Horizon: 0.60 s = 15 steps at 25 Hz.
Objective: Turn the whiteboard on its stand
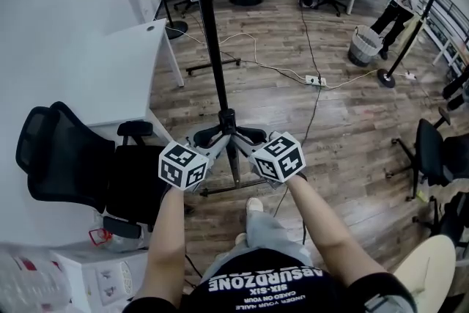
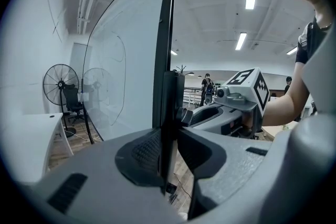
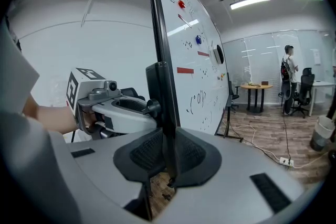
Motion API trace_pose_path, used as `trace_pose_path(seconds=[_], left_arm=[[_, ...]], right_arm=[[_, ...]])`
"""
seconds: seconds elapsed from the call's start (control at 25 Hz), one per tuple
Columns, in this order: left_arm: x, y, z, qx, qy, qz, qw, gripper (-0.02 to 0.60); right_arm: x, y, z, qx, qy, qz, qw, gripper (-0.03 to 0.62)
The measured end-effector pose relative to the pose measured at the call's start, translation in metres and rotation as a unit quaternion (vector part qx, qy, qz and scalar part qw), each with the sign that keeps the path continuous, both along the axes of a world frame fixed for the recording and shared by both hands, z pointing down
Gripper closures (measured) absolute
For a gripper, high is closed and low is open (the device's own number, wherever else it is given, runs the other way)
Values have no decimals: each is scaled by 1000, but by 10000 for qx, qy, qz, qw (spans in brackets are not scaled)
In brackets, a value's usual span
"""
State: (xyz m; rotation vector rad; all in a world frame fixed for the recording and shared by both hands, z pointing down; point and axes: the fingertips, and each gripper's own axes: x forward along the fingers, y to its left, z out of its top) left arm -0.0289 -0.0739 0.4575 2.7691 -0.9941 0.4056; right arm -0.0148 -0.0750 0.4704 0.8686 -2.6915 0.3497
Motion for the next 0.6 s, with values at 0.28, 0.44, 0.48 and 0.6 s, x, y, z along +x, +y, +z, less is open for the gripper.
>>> trace_pose_path(seconds=[0.28,0.44,0.48,0.6], left_arm=[[-1,8,1,10,3,-130,9999,491],[-3,10,2,50,106,-244,9996,491],[-3,10,2,39,148,-282,9995,491],[-6,11,3,-22,235,-424,9988,491]], right_arm=[[0,7,1,-78,-112,54,9999,525],[0,9,1,8,-133,126,9998,523],[-1,9,1,62,-130,143,9998,523],[0,10,0,147,-190,248,9994,523]])
